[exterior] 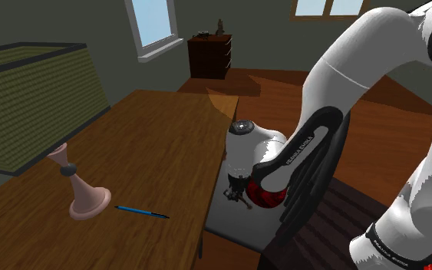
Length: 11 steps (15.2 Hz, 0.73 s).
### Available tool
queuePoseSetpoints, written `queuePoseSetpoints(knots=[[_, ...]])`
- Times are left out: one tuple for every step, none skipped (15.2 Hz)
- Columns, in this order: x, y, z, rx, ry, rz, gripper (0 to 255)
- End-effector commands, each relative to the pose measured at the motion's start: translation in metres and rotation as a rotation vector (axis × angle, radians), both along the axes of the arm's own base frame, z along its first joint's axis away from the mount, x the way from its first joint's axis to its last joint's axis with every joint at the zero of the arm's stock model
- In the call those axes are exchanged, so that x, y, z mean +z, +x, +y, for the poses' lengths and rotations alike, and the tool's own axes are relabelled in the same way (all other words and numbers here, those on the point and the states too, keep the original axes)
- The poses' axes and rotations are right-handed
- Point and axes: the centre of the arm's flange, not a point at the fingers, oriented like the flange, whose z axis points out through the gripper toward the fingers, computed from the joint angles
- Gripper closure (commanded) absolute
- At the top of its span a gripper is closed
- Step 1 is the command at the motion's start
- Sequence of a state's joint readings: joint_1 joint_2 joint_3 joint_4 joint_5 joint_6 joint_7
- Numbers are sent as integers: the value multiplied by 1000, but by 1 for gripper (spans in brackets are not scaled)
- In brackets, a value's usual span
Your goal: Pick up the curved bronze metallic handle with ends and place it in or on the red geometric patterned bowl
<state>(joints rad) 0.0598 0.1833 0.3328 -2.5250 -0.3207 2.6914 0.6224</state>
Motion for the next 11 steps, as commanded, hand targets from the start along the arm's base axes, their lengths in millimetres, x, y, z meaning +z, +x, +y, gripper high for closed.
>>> queuePoseSetpoints(knots=[[10,0,1,0,0,1,255],[16,0,1,0,0,1,255],[21,0,1,0,0,1,255],[26,0,1,0,0,1,255],[32,0,1,0,0,1,255],[37,0,1,0,0,1,255],[42,0,1,0,0,1,255],[47,0,1,0,0,1,255],[53,0,1,0,0,1,255],[58,0,1,0,0,1,255],[63,0,1,0,0,1,255]])
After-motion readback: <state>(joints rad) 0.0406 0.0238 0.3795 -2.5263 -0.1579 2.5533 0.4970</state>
